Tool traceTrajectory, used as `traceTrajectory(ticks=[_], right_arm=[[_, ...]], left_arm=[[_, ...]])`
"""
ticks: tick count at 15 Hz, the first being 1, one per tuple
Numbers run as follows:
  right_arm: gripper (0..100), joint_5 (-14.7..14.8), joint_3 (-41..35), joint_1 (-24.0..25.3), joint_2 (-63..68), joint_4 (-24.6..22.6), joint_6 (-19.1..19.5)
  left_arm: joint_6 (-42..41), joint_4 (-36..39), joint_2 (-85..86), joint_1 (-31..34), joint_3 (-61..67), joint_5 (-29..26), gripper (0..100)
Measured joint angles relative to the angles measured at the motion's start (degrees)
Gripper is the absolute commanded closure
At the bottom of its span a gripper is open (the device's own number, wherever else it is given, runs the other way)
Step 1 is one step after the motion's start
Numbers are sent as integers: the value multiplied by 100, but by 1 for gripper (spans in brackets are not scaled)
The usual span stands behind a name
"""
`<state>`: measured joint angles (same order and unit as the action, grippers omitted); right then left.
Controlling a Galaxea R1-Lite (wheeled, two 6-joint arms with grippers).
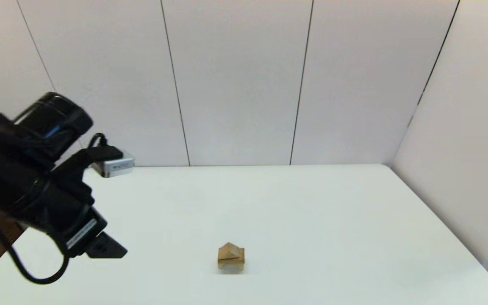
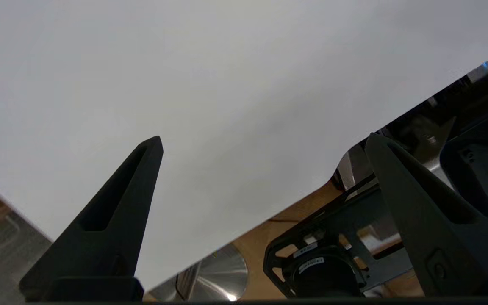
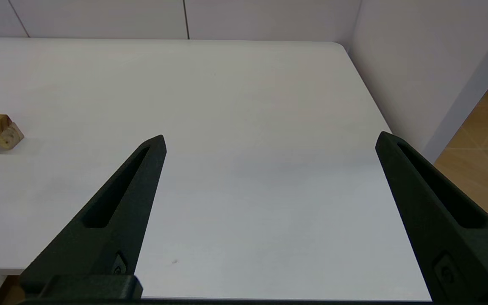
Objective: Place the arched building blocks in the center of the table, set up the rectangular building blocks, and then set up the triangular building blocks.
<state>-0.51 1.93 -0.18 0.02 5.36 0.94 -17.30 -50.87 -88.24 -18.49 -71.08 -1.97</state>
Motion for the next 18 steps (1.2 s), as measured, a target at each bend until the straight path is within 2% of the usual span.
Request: traceTrajectory(ticks=[4,6,10,12,18], right_arm=[[0,-1,0,0,0,0,0],[0,0,0,0,0,6,0],[0,0,0,0,0,0,0],[0,2,0,0,0,1,0],[0,0,0,0,0,1,0]], left_arm=[[835,162,1844,157,1213,310,0],[1065,190,2843,182,1866,674,0],[1179,-146,4745,216,2622,1118,0],[1223,-244,5341,483,2834,1349,0],[984,-411,6362,1237,3338,1435,0]])
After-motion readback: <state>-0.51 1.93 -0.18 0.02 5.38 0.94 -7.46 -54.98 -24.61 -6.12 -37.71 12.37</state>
